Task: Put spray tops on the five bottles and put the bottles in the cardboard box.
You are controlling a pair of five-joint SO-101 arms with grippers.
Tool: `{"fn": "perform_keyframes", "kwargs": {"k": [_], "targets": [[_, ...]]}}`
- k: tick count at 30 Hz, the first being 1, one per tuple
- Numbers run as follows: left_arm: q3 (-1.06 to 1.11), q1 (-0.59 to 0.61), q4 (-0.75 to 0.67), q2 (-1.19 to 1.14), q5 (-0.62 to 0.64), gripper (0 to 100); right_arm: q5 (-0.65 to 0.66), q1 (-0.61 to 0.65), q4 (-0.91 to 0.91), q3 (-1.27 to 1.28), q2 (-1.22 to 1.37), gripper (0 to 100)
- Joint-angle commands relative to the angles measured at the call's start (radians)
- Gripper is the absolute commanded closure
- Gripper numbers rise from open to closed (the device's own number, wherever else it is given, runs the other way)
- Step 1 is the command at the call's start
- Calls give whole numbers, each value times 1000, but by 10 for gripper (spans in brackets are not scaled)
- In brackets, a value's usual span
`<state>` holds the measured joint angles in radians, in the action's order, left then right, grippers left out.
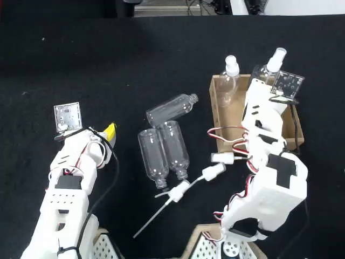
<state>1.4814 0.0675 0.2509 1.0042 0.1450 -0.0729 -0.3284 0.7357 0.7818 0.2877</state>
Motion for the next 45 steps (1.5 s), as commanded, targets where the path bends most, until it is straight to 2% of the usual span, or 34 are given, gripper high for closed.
{"fn": "perform_keyframes", "kwargs": {"k": [1,8,14,26,42,45], "targets": [[-12,4,-20,14,9,787,-8,32,28,-59,-7,988],[-12,2,-20,14,9,787,-9,49,28,-59,-7,988],[-12,2,-18,14,9,787,-112,41,28,-56,-7,988],[-12,2,-18,14,9,787,-110,25,29,-133,99,988],[-12,2,-20,14,9,787,-110,26,28,-130,102,985],[-12,2,-20,14,9,787,-69,34,23,-128,104,946]]}}
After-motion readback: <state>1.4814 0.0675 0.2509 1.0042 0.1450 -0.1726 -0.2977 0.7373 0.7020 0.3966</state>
